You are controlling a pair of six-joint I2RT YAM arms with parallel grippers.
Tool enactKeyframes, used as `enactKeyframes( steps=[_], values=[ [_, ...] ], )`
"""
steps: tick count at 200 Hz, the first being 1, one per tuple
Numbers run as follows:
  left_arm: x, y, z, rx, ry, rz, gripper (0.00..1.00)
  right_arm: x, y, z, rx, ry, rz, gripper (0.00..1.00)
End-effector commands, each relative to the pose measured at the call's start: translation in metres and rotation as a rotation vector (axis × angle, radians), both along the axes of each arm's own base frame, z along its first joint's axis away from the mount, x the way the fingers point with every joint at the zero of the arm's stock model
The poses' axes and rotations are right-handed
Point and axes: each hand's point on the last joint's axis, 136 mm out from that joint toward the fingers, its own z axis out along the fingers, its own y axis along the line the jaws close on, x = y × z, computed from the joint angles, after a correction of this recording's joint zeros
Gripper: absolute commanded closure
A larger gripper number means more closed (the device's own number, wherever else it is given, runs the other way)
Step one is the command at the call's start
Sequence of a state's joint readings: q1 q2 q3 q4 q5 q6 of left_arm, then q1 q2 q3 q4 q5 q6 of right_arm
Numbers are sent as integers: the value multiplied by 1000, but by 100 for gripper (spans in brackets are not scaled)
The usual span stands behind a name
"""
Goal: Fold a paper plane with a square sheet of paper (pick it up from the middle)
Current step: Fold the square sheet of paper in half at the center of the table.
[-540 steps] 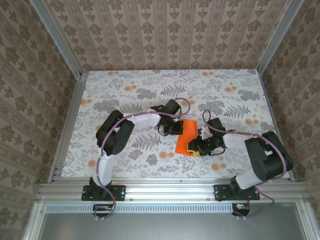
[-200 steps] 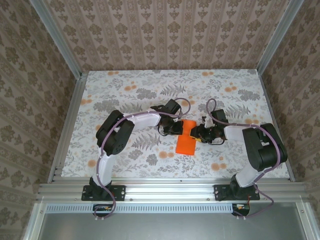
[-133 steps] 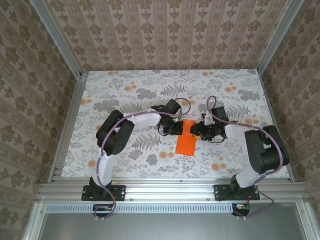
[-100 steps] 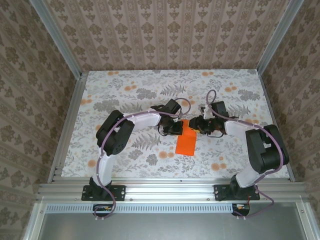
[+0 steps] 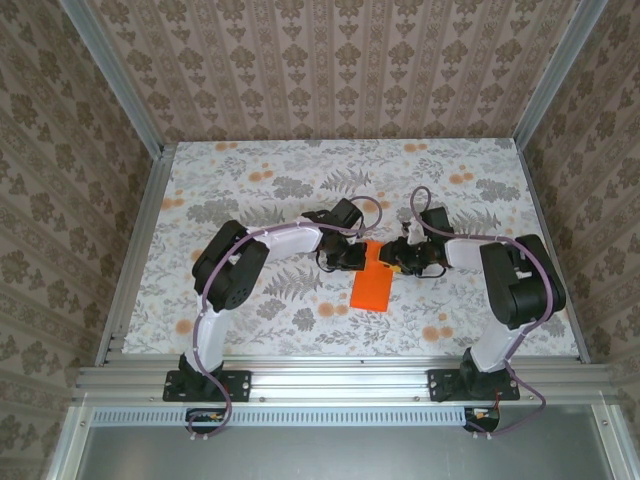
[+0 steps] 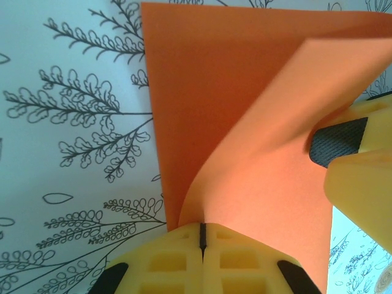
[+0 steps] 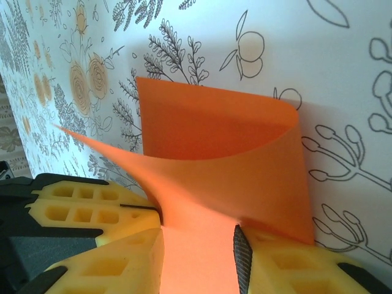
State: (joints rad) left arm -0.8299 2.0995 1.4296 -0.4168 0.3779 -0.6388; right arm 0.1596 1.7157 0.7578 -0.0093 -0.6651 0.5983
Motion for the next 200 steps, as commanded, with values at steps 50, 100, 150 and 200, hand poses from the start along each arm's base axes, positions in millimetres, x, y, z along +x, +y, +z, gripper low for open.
enactKeyframes(
  steps=[50, 100, 150, 200],
  values=[
    [-19, 23, -37, 137, 76, -18, 100, 27, 3, 29, 35, -62, 2, 62],
    [-19, 23, -37, 137, 77, -22, 100, 25, -7, -13, -5, 11, -31, 62],
    [-22, 25, -39, 142, 80, -24, 100, 32, -3, 16, 41, -30, -26, 62],
    [-21, 23, -38, 137, 78, -24, 100, 42, -9, 26, -3, -48, -21, 61]
  ],
)
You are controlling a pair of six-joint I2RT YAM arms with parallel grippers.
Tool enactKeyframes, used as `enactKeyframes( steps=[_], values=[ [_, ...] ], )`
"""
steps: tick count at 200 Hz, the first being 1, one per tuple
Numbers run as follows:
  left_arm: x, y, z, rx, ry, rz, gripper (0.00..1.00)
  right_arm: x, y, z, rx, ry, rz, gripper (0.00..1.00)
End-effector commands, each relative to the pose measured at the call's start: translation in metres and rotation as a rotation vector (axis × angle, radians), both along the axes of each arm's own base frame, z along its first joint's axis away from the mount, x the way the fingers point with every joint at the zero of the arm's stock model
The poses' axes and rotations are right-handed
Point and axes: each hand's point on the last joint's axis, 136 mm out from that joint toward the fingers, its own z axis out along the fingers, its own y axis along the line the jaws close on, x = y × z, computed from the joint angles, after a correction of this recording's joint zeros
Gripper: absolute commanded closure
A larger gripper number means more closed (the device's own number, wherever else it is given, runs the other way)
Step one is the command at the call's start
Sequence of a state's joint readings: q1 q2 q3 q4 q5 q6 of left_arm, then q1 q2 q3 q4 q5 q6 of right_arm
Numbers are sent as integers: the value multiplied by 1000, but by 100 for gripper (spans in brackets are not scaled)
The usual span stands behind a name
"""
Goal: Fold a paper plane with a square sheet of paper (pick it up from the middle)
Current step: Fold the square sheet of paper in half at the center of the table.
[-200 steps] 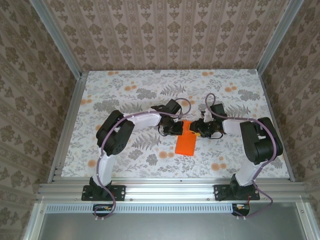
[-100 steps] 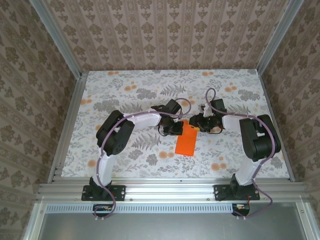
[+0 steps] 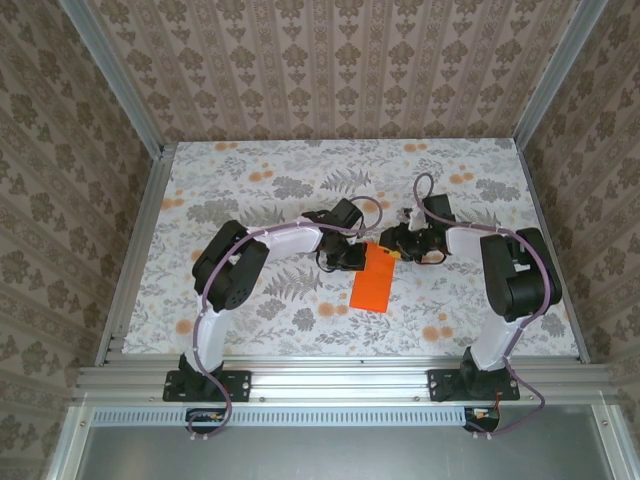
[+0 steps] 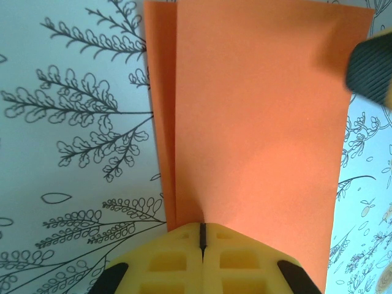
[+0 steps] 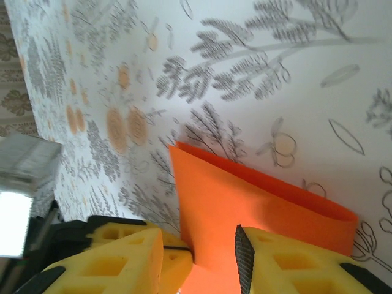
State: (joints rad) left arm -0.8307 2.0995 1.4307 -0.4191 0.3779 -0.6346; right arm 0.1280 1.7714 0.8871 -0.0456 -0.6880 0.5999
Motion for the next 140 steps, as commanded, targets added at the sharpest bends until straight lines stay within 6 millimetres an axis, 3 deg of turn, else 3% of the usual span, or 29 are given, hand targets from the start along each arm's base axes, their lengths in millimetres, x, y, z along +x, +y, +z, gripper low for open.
enactKeyframes(
  steps=[1, 64, 80, 116, 140],
  values=[
    [-20, 23, -38, 136, 79, -19, 100, 7, -6, 7, -29, -13, 0, 61],
    [-21, 24, -37, 139, 78, -24, 100, 2, -18, -39, -70, 92, -40, 61],
    [-21, 24, -37, 141, 78, -22, 100, 4, -17, -33, -53, 85, -36, 62],
    [-21, 24, -36, 143, 78, -23, 100, 14, -19, 5, -25, 4, -30, 61],
    [-21, 24, -36, 142, 77, -22, 100, 15, -17, 8, -12, -3, -23, 61]
  ],
)
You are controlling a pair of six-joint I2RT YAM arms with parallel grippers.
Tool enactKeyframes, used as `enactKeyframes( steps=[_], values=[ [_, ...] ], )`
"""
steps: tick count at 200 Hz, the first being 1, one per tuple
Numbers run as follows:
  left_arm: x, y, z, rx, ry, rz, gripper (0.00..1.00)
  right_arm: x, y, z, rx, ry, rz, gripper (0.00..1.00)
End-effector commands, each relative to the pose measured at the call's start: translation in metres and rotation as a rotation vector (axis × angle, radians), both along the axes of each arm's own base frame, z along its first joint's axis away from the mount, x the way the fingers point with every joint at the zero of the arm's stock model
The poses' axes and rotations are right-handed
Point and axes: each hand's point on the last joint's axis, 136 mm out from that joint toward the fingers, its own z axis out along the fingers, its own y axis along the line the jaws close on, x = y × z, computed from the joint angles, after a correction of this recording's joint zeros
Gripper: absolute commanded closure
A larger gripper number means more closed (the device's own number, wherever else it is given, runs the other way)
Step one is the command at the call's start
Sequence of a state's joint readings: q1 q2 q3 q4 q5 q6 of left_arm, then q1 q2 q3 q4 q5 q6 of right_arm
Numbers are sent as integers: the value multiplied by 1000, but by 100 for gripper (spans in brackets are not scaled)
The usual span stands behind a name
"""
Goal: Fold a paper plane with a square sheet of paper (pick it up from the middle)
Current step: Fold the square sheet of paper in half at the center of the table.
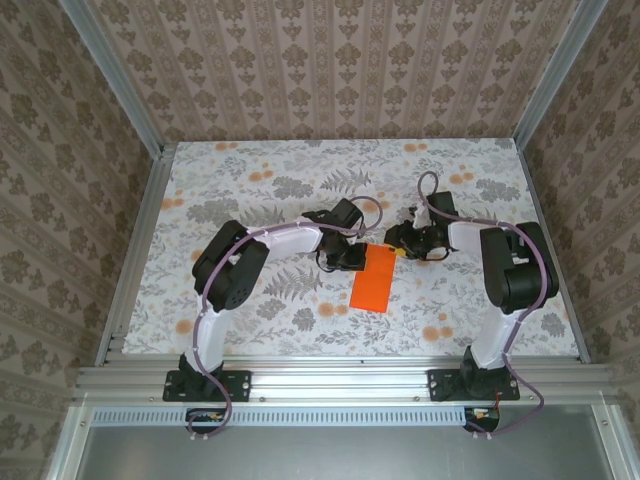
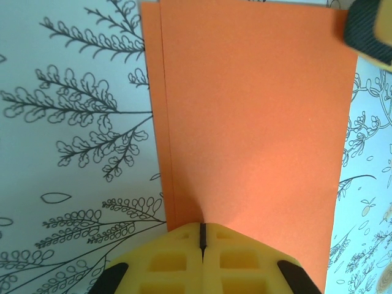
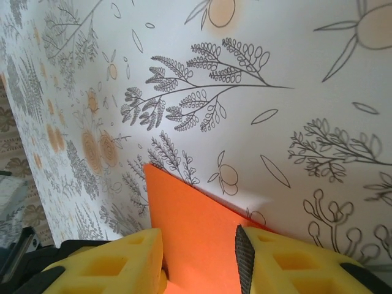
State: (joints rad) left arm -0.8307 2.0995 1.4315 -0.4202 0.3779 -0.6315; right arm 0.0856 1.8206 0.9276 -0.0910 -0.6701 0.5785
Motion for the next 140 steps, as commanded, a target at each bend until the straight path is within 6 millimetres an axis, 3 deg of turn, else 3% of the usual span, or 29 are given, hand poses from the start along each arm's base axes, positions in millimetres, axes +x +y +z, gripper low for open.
enactKeyframes(
  steps=[1, 43, 70, 88, 109, 127, 140],
  values=[
    [-21, 24, -36, 142, 78, -19, 100, 5, 1, 20, 15, -41, 15, 61],
    [-23, 23, -36, 143, 79, -23, 100, -4, -5, -17, -22, 49, -7, 61],
    [-23, 23, -36, 144, 78, -23, 100, -8, -9, -24, -50, 77, -7, 61],
    [-22, 23, -35, 143, 75, -23, 100, -7, -9, -12, -53, 60, 1, 61],
    [-22, 23, -35, 144, 74, -23, 100, -5, -6, 17, -37, 4, 11, 61],
    [-22, 22, -35, 141, 74, -23, 100, -12, -4, 39, -8, -37, 11, 60],
    [-22, 22, -35, 142, 74, -22, 100, -24, 1, 44, 25, -39, 13, 60]
  ],
)
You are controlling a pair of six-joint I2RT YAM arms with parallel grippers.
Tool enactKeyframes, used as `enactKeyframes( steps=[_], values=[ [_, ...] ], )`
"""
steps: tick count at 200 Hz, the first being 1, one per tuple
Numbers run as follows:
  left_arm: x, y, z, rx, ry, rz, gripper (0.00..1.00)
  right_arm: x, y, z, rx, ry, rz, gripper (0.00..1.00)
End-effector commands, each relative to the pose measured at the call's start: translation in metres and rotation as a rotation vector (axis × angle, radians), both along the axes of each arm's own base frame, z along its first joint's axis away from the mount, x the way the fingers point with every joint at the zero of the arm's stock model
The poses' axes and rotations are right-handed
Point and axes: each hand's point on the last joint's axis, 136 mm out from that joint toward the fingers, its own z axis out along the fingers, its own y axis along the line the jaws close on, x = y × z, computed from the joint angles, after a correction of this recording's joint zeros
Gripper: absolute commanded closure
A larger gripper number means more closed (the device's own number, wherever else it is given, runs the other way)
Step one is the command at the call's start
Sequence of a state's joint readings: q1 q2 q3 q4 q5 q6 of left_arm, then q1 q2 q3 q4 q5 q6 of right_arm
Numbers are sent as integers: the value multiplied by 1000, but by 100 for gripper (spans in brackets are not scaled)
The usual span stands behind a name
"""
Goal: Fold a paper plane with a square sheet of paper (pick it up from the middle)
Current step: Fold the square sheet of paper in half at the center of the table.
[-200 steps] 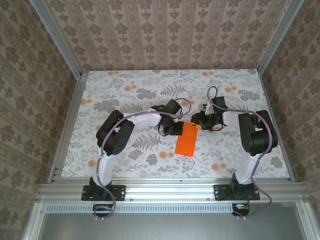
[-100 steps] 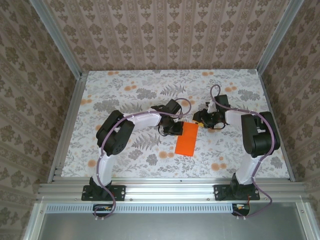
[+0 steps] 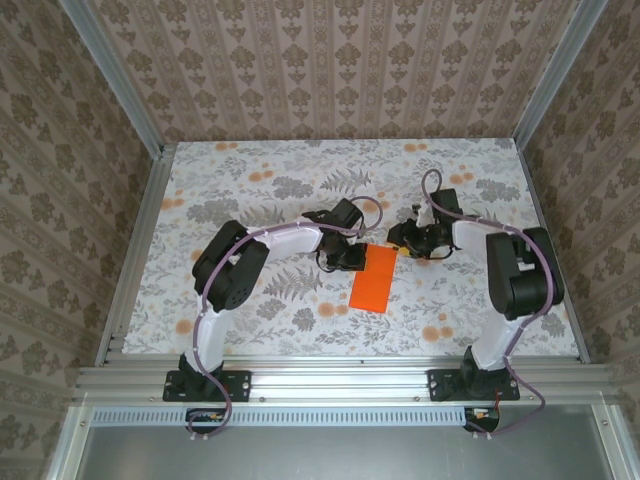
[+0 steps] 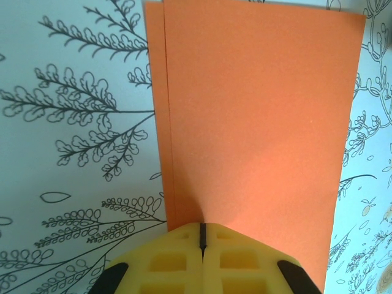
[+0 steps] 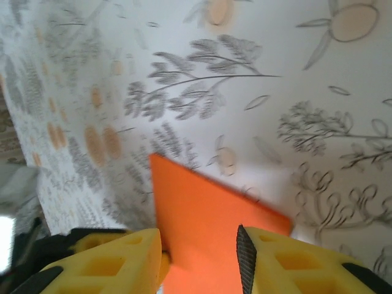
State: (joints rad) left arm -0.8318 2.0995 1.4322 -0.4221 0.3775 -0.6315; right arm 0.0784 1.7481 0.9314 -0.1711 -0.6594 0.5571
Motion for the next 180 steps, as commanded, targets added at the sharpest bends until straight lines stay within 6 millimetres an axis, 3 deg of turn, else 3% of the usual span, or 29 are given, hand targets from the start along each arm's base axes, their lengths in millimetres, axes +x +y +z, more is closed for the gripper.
enactKeyframes(
  steps=[1, 51, 72, 122, 139, 180],
  values=[
    [-22, 22, -35, 140, 73, -22, 100, -19, 7, 25, 45, -26, 12, 60],
    [-22, 21, -36, 140, 74, -22, 100, -83, 35, 6, 72, 46, 92, 60],
    [-23, 21, -36, 139, 73, -22, 100, -103, 36, -8, 32, 81, 98, 60],
    [-22, 20, -34, 136, 71, -27, 100, -120, 31, -38, 12, 141, 86, 61],
    [-23, 20, -35, 136, 73, -28, 100, -122, 29, -40, -5, 150, 84, 61],
    [-24, 18, -34, 135, 70, -29, 100, -122, 34, -5, 23, 79, 103, 60]
  ],
)
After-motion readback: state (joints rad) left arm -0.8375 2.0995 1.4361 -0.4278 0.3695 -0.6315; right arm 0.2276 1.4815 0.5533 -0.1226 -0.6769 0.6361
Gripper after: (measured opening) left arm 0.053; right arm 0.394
